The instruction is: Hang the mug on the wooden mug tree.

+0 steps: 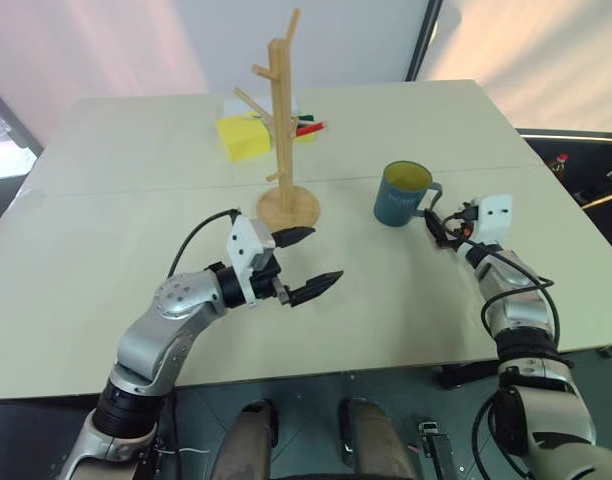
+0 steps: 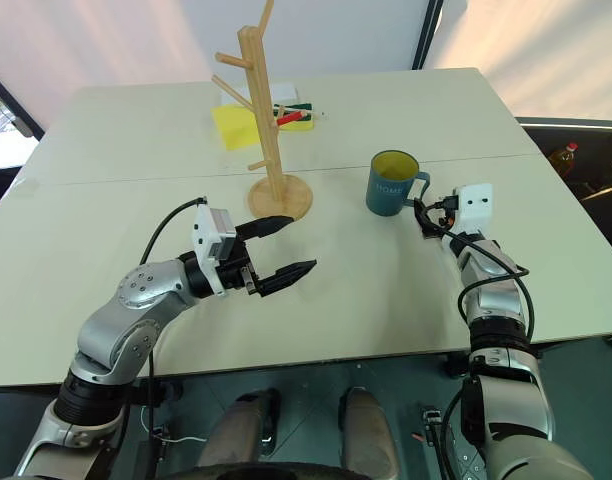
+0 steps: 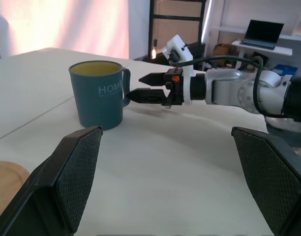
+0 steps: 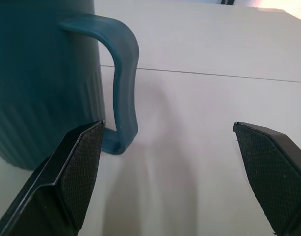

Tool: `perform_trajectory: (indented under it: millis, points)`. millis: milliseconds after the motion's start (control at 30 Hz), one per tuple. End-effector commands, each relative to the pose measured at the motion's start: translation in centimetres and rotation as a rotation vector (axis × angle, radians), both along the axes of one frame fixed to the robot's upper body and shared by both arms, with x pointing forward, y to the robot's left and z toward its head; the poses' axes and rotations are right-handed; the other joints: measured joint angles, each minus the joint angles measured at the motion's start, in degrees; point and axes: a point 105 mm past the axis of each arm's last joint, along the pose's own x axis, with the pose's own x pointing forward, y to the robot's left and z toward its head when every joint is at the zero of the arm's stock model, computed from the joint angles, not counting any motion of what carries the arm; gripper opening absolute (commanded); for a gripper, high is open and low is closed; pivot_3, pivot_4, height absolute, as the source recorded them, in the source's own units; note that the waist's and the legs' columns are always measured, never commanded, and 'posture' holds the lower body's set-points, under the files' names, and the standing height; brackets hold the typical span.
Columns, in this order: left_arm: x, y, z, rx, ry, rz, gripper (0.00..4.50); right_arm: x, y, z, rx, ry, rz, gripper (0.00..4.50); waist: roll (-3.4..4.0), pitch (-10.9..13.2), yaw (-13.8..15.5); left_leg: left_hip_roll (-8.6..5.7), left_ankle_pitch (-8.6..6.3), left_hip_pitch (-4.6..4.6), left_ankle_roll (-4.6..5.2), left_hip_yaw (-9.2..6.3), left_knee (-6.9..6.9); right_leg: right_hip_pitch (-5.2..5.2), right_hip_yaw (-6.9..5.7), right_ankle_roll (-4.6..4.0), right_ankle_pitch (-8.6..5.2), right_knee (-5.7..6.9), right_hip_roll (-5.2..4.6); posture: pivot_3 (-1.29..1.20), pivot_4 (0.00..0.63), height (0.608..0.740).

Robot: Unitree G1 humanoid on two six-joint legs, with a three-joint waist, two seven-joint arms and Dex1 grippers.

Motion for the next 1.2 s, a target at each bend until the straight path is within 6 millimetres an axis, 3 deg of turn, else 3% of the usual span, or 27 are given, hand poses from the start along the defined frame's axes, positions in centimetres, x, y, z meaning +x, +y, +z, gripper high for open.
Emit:
perform_trajectory:
  millis: [33,300,333,400,633,800,933,1067,1200]
  points:
    - [-0.4,-0.3,1.4,-0.023,-0.049,-0.015,4.50,0.8,0.2,1.2,-0.006,-0.039,0.001,4.33,0.00,0.00,-0.02,0.00,0.00,0.00,0.00,0.00,0.00,-0.01,0.00,0.00,0.00,0.00,0.00,0.00,0.150,0.740]
    - [-0.2,-0.2,1.9,-0.048,-0.060,-0.013,4.50,2.1,1.0,1.3,0.005,-0.029,0.007,4.33,0.00,0.00,-0.12,0.00,0.00,0.01,0.00,0.00,0.00,0.00,0.02,0.00,0.00,0.02,0.02,0.00,0.150,0.740]
    - [-0.2,-0.3,1.9,-0.048,-0.060,-0.013,4.50,2.2,1.1,1.4,0.008,-0.028,0.011,4.10,0.00,0.00,-0.11,0.01,0.00,0.01,0.00,0.00,0.00,0.00,0.02,0.00,0.00,0.02,0.02,0.00,0.150,0.740]
    - [-0.1,-0.3,1.9,-0.047,-0.062,-0.011,4.50,2.4,1.3,1.4,0.011,-0.028,0.017,3.52,0.00,0.00,-0.10,0.01,0.00,0.01,0.00,0.00,0.00,0.00,0.02,0.00,0.01,0.02,0.02,0.00,0.150,0.740]
    - [0.3,0.3,2.1,-0.047,-0.073,0.015,4.50,2.6,2.3,1.5,0.033,-0.032,0.076,0.05,0.00,0.00,-0.11,0.01,0.00,0.01,0.00,0.00,0.00,0.00,0.02,0.00,0.01,0.02,0.03,0.00,0.150,0.740]
    - [0.6,0.8,2.2,-0.048,-0.081,0.036,4.50,2.3,2.9,1.8,0.018,-0.052,0.121,0.05,0.01,0.01,-0.13,0.01,0.00,0.02,0.00,0.00,0.00,0.00,0.04,0.01,0.01,0.02,0.04,0.00,0.150,0.740]
    - [1.4,2.8,2.5,-0.043,-0.101,0.113,4.50,1.3,4.0,3.6,-0.196,-0.110,0.206,0.05,0.02,0.01,-0.13,0.02,0.00,0.02,0.00,0.00,0.00,-0.02,0.03,0.02,0.01,0.04,0.05,0.00,0.150,0.740]
    - [2.4,7.5,2.4,-0.015,-0.113,0.269,4.50,-1.6,8.5,8.2,-0.450,-0.258,0.416,0.05,0.14,0.08,-0.36,0.03,0.00,-0.04,0.00,0.01,-0.04,-0.18,0.07,0.04,0.01,0.11,0.06,0.00,0.150,0.740]
    - [3.0,10.8,2.2,-0.005,-0.131,0.360,4.50,-3.8,12.9,10.6,-0.608,-0.323,0.546,0.05,0.13,0.07,-0.25,0.14,0.00,-0.01,0.00,-0.01,-0.06,-0.25,0.07,0.03,0.00,0.24,0.18,0.00,0.150,0.740]
